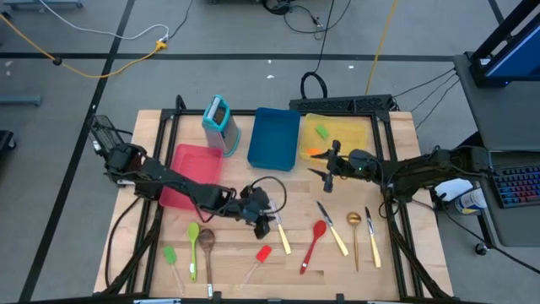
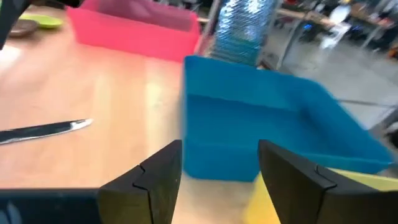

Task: Pick & Place Kitchen Items
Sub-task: Put the red spatula into the yellow bin

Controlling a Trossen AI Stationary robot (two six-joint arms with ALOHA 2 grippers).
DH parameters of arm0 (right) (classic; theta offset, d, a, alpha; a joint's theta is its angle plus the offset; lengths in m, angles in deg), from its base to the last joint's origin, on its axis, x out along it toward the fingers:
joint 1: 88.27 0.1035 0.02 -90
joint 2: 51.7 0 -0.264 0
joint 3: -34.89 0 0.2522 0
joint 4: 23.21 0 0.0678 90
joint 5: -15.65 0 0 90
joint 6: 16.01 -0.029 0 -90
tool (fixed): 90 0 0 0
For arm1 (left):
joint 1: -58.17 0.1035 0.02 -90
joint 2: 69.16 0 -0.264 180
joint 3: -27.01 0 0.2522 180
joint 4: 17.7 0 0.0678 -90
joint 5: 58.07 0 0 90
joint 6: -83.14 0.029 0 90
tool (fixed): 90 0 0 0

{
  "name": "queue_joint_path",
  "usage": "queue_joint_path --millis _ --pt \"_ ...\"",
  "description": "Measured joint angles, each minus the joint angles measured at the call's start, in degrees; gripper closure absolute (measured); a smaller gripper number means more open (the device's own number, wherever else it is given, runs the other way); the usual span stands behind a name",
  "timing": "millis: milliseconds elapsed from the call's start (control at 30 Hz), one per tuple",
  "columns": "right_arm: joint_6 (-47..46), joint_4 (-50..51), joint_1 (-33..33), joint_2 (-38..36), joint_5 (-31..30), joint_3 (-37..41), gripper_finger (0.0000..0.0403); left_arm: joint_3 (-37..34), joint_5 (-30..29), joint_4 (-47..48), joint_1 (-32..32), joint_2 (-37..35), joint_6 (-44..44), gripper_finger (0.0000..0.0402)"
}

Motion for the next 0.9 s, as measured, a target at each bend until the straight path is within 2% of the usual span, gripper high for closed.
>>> queue_joint_path --millis 133,267,367,500,700,900 --pt "-4.51 1.4 3.77 0.0 -0.07 0.14 0.02 0.0 -1.09 -2.92 -4.02 0.0 -6.93 0.0176" --pt "-7.76 1.51 8.37 0.0 -0.07 1.48 0.0199 2.2 -6.8 -3.34 -7.9 0.0 -9.0 0.0182" --pt "-9.84 1.16 12.11 0.0 -0.09 2.29 0.02 7.66 -11.4 1.66 -10.11 0.0 -7.92 0.0193" --pt "-12.24 0.93 17.02 0.0 -0.11 2.63 0.0199 17.23 -13.93 11.47 -11.95 2.73 -7.48 0.0203" --pt "-14.94 -0.48 23.9 -0.02 -0.13 2.67 0.0202 28.85 -11.62 26.23 -12.26 11.03 -8.87 0.0203" --pt "-15.27 -0.05 28.48 -0.02 -0.18 2.68 0.0202 30.24 -2.59 29.59 -11.78 17.14 -14.31 0.0196"
